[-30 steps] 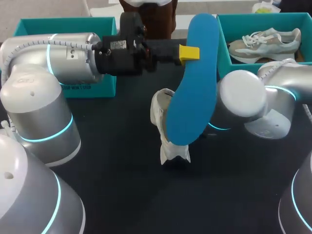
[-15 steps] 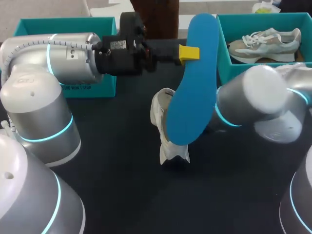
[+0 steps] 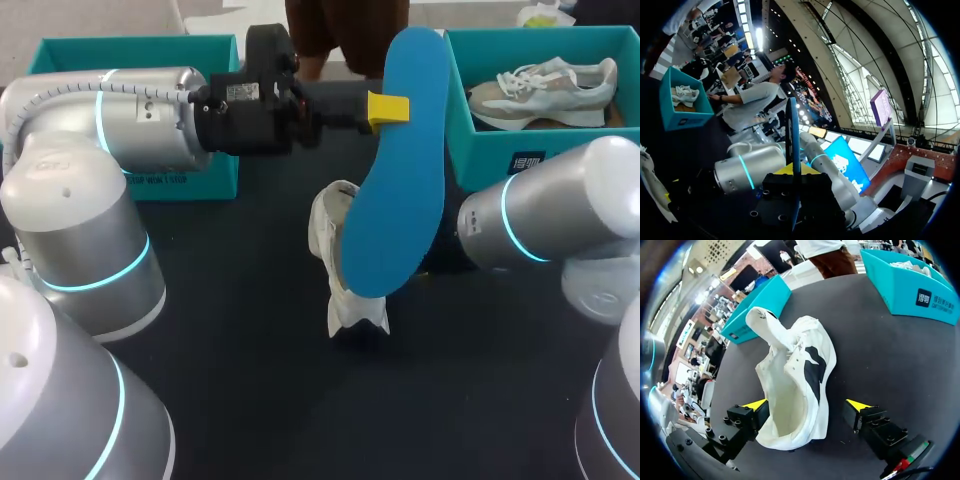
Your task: Take the shoe out of the shoebox, open the shoe tongue, remove and reinsert the insole, then place the shoe into the shoebox
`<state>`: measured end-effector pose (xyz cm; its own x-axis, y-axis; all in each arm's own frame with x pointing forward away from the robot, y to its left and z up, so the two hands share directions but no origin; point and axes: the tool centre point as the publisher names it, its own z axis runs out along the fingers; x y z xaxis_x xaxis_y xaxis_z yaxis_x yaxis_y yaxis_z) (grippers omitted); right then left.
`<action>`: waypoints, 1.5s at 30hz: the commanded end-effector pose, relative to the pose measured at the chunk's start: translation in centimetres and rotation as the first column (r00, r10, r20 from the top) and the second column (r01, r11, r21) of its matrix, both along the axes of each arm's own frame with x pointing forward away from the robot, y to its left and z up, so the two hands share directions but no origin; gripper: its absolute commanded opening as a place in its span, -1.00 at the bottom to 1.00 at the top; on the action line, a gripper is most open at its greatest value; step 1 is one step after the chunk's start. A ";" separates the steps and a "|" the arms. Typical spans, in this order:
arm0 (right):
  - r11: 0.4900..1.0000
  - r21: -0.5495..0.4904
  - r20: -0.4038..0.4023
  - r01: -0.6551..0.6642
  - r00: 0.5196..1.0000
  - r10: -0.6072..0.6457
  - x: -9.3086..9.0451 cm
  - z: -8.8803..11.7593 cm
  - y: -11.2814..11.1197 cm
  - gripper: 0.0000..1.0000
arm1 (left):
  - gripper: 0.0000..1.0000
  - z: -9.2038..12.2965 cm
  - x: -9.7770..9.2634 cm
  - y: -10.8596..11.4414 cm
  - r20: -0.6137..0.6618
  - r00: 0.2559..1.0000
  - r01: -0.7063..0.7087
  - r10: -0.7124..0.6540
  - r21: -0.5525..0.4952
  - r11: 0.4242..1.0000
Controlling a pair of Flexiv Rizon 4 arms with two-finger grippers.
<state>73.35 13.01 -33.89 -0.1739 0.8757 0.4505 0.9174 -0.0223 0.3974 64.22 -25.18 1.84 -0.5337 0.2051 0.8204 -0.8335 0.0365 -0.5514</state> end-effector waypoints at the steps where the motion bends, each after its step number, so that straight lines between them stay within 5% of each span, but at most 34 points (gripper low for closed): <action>1: 0.998 0.042 0.021 -0.037 0.999 0.036 0.0 0.2 0.4 1.00 | -1.00 -0.1 -0.1 0.0 0.000 1.000 -0.001 0.001 0.002 1.000; 9: 0.952 0.290 -0.085 -0.101 0.988 0.130 -0.9 3.1 -1.2 1.00 | -1.00 -0.1 -0.1 0.0 0.000 1.000 -0.001 0.001 0.002 1.000; 21: 0.833 0.515 -0.049 -0.202 0.964 0.263 -1.0 6.2 -3.5 1.00 | -1.00 -0.1 -0.1 0.0 0.000 1.000 -0.001 0.001 0.002 1.000; 29: 0.704 0.664 0.018 -0.253 0.946 0.324 -0.3 8.0 -3.3 1.00 | -1.00 -0.1 -0.1 0.0 0.000 1.000 -0.001 0.001 0.002 1.000; 45: 0.690 0.681 0.014 -0.244 0.947 0.320 -0.1 8.7 -3.2 1.00 | -1.00 -0.1 -0.1 0.0 0.000 1.000 -0.001 0.001 0.002 1.000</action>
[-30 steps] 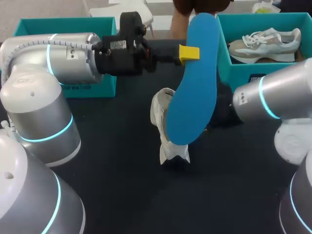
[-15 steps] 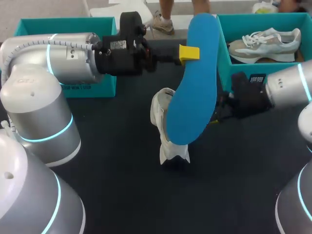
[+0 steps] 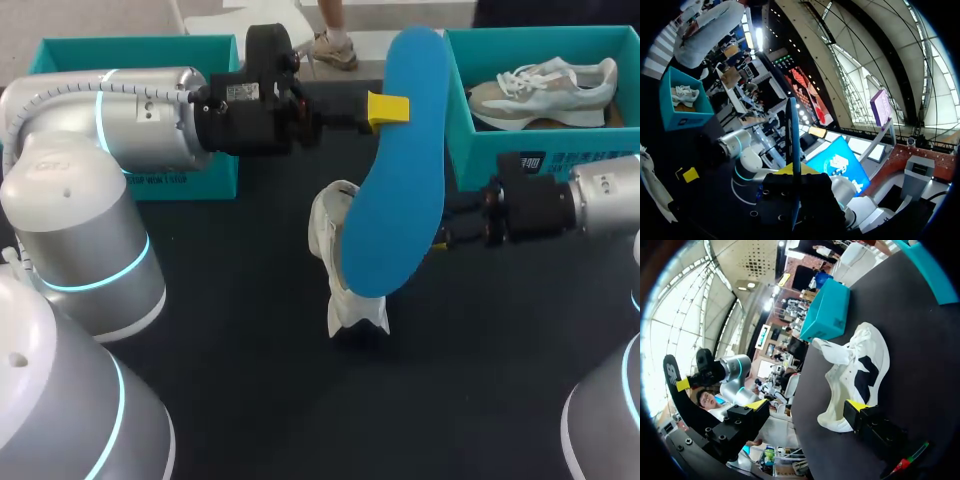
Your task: Take the shoe out of the shoebox, open the shoe tongue, remove and reinsert the insole, then place the shoe into the shoebox
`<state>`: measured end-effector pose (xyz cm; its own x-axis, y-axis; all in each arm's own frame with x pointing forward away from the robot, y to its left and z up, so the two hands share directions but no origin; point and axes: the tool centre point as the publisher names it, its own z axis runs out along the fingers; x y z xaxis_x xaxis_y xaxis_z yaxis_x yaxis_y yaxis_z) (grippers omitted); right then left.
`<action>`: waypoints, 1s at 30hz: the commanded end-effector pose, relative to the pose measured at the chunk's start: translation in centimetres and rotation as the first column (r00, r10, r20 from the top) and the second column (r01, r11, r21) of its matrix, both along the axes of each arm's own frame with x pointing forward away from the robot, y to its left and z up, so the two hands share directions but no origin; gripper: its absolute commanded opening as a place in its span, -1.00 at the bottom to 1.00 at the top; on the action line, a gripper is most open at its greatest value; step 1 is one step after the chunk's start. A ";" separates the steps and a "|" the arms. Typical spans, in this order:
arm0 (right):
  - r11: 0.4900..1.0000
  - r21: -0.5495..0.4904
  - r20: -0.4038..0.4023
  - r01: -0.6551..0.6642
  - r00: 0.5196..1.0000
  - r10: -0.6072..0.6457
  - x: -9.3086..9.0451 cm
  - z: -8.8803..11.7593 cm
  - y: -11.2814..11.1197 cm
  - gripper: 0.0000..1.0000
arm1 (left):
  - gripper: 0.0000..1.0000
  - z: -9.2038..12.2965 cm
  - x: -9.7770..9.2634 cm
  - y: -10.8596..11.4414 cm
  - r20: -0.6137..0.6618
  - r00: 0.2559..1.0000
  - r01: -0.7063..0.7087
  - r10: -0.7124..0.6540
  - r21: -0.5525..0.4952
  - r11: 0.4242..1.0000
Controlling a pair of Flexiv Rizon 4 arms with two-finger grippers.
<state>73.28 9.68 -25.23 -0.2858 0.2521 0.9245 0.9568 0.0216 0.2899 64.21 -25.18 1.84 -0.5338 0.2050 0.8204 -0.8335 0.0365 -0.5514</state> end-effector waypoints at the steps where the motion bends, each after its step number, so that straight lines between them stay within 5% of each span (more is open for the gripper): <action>1: 1.000 0.017 -0.049 0.016 0.999 -0.015 0.1 -0.1 0.3 1.00 | -1.00 -0.1 -0.1 0.0 0.000 1.000 -0.001 0.001 0.002 1.000; 7: 0.998 0.040 -0.147 -0.048 0.988 0.054 0.4 1.7 1.4 1.00 | -1.00 -0.1 -0.1 0.0 0.000 1.000 -0.001 0.001 0.002 1.000; 17: 0.995 0.063 -0.149 -0.077 0.985 0.085 0.2 6.2 0.5 1.00 | -1.00 -0.1 -0.1 0.0 0.000 1.000 -0.001 0.001 0.002 1.000; 30: 0.993 0.083 -0.162 -0.089 0.981 0.102 0.4 6.5 0.4 1.00 | -1.00 -0.1 -0.1 0.0 0.000 1.000 -0.001 0.001 0.002 1.000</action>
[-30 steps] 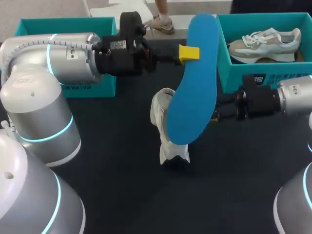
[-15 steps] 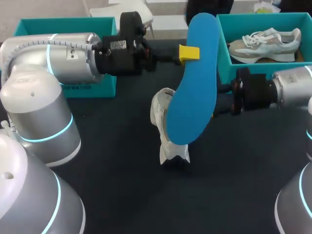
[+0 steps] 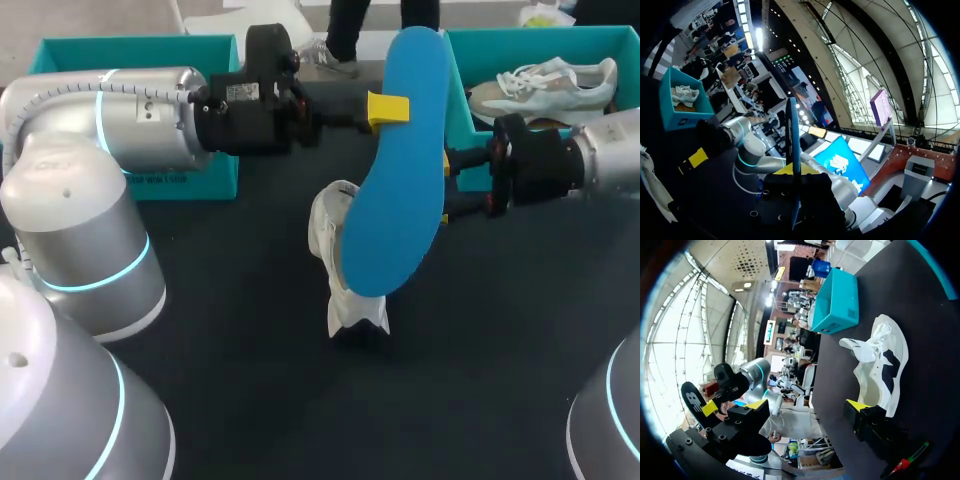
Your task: Take the shoe out of the shoebox, open the shoe tongue, remove and reinsert the insole, then place the shoe into the shoebox
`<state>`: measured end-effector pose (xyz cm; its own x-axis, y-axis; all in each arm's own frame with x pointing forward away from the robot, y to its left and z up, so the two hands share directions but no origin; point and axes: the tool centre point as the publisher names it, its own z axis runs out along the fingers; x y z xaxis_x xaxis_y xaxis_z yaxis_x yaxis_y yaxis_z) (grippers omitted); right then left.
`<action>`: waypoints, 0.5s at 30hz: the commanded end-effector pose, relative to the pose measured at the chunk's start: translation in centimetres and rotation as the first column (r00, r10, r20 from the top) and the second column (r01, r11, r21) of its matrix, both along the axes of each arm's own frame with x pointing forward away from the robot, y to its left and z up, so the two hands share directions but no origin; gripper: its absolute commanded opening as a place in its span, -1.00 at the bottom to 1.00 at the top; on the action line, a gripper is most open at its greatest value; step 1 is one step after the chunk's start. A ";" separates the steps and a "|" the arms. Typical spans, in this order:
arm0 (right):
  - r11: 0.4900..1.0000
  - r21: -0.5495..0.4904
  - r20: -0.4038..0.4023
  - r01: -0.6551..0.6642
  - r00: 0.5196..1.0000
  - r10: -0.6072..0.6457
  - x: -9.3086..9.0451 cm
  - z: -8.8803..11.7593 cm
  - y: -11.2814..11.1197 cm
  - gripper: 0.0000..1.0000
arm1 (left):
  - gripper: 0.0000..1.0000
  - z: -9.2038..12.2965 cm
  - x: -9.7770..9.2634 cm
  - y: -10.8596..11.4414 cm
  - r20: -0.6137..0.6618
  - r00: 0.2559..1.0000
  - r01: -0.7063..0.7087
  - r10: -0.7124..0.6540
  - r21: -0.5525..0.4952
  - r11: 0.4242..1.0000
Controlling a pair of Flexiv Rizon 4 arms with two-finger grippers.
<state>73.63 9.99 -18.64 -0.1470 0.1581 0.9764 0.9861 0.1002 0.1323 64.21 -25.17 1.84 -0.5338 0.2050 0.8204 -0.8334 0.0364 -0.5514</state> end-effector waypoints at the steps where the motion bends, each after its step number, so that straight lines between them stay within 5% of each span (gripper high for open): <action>1: 1.000 -0.001 -0.001 0.001 1.000 -0.001 0.0 -0.1 0.1 1.00 | -1.00 -0.1 -0.1 0.0 0.000 1.000 -0.001 0.001 0.002 1.000; 6: 1.000 -0.001 -0.001 0.001 1.000 -0.001 0.0 -0.1 0.1 1.00 | -1.00 -0.1 -0.1 0.0 0.000 1.000 -0.001 0.001 0.002 1.000; 12: 1.000 -0.001 -0.001 0.001 1.000 -0.001 0.0 -0.1 0.1 1.00 | -1.00 -1.2 0.3 1.7 0.302 0.953 0.009 -0.026 0.059 0.998; 15: 1.000 -0.001 -0.001 0.001 1.000 -0.001 0.0 -0.1 0.1 1.00 | -1.00 -1.6 0.8 2.6 0.489 0.872 -0.015 -0.007 0.040 0.999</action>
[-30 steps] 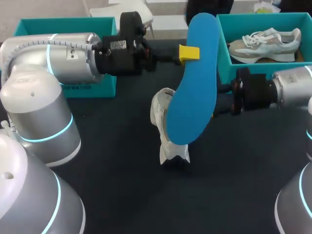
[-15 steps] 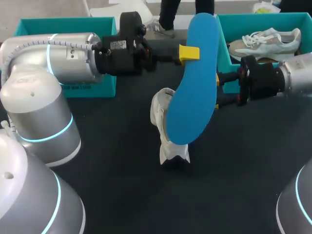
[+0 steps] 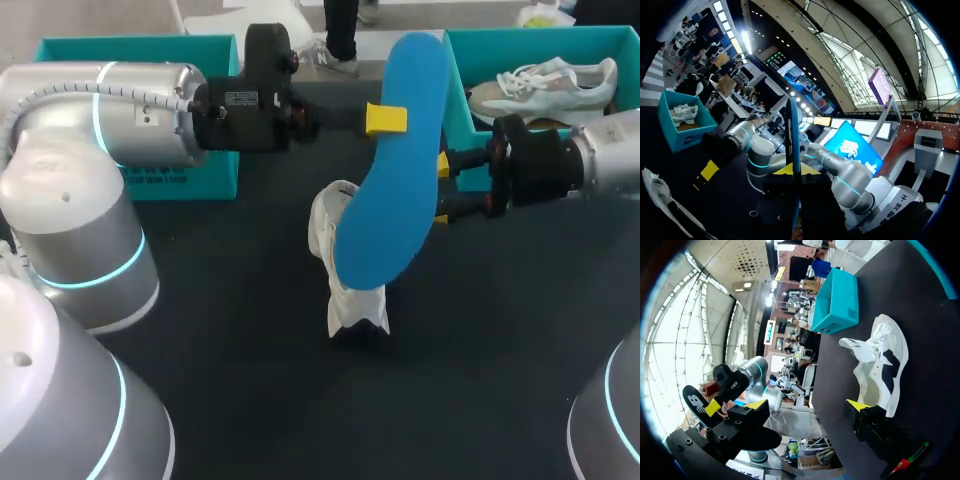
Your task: Take the shoe out of the shoebox, open the shoe tongue, remove and reinsert the insole, then place the shoe into the shoebox
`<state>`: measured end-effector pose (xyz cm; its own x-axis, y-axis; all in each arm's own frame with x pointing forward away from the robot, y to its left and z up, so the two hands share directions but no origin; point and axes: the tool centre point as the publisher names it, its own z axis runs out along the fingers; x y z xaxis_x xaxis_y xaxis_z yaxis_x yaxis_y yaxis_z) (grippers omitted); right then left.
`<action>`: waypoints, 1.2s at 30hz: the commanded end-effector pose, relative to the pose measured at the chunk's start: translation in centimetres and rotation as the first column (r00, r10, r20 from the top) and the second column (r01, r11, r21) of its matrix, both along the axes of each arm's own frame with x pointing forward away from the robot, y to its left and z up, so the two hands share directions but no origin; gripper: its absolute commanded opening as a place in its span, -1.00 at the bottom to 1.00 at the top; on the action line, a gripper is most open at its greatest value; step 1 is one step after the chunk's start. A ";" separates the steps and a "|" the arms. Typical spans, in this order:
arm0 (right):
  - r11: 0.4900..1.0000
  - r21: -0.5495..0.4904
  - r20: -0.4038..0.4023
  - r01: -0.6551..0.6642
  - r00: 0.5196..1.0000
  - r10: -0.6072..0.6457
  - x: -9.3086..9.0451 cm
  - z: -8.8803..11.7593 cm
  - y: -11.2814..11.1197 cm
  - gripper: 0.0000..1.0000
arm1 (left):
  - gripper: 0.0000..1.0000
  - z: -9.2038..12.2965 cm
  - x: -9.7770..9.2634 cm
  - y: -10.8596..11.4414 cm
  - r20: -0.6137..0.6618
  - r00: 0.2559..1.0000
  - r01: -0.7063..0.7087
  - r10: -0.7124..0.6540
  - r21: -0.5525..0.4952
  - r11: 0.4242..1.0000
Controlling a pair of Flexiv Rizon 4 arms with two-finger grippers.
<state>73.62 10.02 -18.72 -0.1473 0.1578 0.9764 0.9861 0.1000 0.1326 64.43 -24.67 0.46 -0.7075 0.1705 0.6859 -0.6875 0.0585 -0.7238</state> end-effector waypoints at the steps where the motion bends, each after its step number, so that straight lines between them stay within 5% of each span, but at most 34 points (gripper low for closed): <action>1: 1.000 -0.002 -0.001 0.001 1.000 -0.001 0.0 0.0 0.1 1.00 | -1.00 -0.3 0.7 2.4 0.367 0.930 0.005 0.003 -0.020 1.000; 7: 1.000 -0.002 -0.001 0.001 1.000 -0.001 0.0 0.0 0.1 1.00 | -1.00 -1.4 1.9 3.7 0.717 0.693 -0.016 0.072 -0.084 0.996; 18: 1.000 -0.002 -0.001 0.001 1.000 -0.001 0.0 0.0 0.1 1.00 | -1.00 -2.0 4.4 3.0 0.958 0.238 0.078 0.160 -0.183 0.980; 21: 1.000 -0.002 -0.001 0.001 1.000 -0.001 0.0 0.0 0.1 1.00 | -1.00 -2.3 4.0 3.0 0.913 0.380 0.059 0.150 -0.185 0.981; 36: 1.000 -0.002 -0.001 0.001 1.000 -0.001 0.0 0.0 0.1 1.00 | -1.00 -2.3 4.0 3.0 0.913 0.380 0.059 0.150 -0.185 0.981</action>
<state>73.65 10.01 -18.64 -0.1462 0.1585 0.9765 0.9863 0.1002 0.1314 68.52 -21.75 -1.52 -0.8946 0.1504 -0.4207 0.4043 -0.1281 -0.9056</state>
